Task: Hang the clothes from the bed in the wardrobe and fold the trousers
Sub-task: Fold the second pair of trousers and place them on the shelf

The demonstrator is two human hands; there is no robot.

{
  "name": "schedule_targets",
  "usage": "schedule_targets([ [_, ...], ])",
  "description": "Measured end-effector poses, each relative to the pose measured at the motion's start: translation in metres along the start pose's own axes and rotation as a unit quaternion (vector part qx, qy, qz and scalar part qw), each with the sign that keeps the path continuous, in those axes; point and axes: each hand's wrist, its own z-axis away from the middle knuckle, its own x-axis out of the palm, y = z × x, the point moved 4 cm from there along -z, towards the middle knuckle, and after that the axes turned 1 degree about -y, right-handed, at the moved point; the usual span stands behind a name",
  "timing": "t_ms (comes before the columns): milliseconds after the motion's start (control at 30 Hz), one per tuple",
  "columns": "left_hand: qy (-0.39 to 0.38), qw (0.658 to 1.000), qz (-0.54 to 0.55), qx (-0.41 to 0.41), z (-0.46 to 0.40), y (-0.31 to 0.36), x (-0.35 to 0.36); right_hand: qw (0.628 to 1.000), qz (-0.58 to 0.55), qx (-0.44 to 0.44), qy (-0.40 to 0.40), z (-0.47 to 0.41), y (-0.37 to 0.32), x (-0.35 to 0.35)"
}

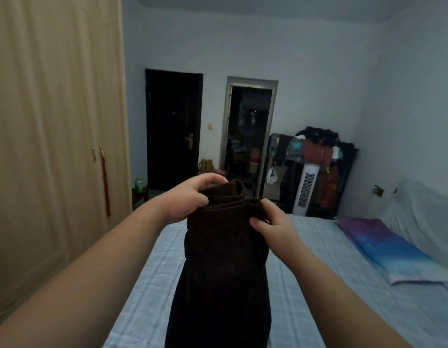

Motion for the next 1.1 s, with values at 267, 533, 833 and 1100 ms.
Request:
schedule_targets([
  [267, -0.062, 0.994, -0.084, 0.012, -0.001, 0.038, 0.007, 0.977, 0.150, -0.144, -0.053, -0.012, -0.029, -0.025],
  [533, -0.061, 0.989, -0.134, -0.012, 0.001, 0.037, 0.001, 0.964, 0.221, -0.054, -0.138, -0.027, -0.027, -0.026],
  [833, 0.016, 0.897, -0.428, -0.107, -0.005, 0.038, -0.014, 0.983, 0.146, -0.112, 0.002, -0.030, -0.032, 0.012],
  [1100, 0.038, 0.984, -0.163, 0.055, 0.014, 0.039, -0.027, 0.976, 0.051, -0.144, 0.154, -0.049, -0.045, -0.007],
])
